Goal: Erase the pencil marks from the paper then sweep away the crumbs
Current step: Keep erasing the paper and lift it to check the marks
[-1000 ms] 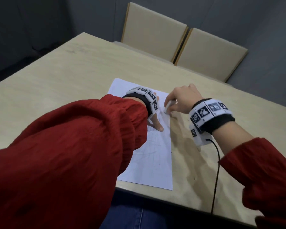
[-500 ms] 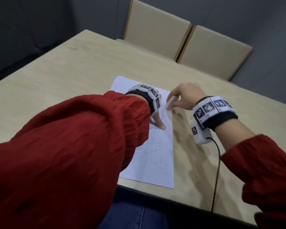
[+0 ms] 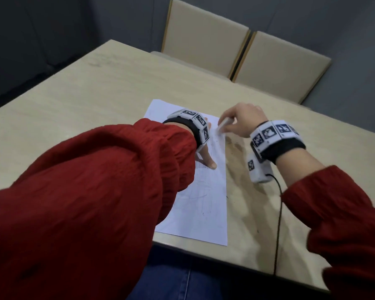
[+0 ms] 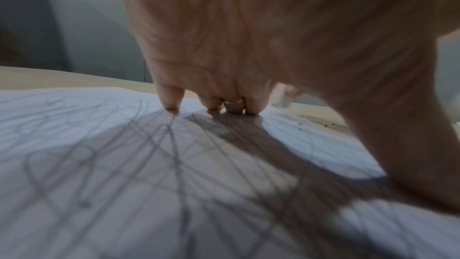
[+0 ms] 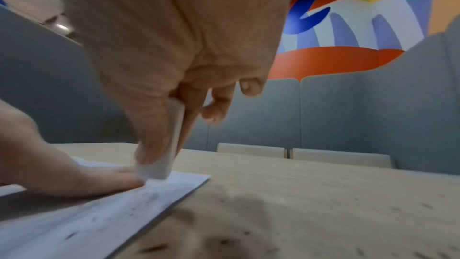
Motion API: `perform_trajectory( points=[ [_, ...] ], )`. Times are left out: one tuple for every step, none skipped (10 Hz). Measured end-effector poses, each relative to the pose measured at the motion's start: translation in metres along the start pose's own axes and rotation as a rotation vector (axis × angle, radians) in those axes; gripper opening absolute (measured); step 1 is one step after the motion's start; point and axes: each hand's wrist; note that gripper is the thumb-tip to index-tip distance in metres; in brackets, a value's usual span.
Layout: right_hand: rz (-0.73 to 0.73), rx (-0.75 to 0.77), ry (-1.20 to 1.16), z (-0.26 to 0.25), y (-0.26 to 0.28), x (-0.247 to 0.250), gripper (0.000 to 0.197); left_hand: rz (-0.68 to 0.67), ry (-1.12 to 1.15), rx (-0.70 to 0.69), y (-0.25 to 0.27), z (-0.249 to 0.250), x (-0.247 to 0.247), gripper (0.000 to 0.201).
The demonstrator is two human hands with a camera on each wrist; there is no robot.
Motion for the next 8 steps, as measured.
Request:
perform_trajectory(
  points=[
    [0.078, -0.023, -0.026, -0.011, -0.011, -0.006, 0.007, -0.053, 0.007, 0.004, 0.003, 0.0, -0.002, 0.169],
    [0.061, 0.001, 0.036, -0.01, 0.0, -0.01, 0.011, -0.042, -0.009, -0.002, 0.004, 0.001, 0.002, 0.17],
    [-0.041, 0.048, 0.11, 0.0, 0.023, -0.005, 0.011, -0.024, -0.048, -0.005, 0.002, 0.002, 0.004, 0.147],
    [-0.139, 0.059, 0.12, -0.001, 0.023, 0.003, 0.014, 0.005, -0.041, -0.003, 0.003, 0.001, 0.002, 0.142],
    [0.015, -0.002, 0.019, -0.01, 0.001, 0.003, 0.012, -0.042, -0.011, 0.003, 0.004, -0.001, -0.001, 0.151],
    [0.072, -0.033, 0.002, -0.019, -0.007, -0.004, 0.012, -0.087, 0.039, 0.018, 0.008, -0.002, 0.0, 0.146],
    [0.035, -0.012, 0.032, -0.012, 0.011, -0.008, 0.012, -0.087, -0.014, 0.014, 0.006, 0.0, 0.003, 0.156],
    [-0.057, 0.045, 0.08, -0.003, 0.033, -0.004, 0.012, -0.065, -0.03, 0.001, 0.003, 0.001, 0.003, 0.159]
  ],
)
Point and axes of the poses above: each hand's wrist, its own y-axis away from the middle knuckle, its own x-axis out of the back of the hand, z = x × y, and after that the axes turned 5 degrees about -z, right-handed
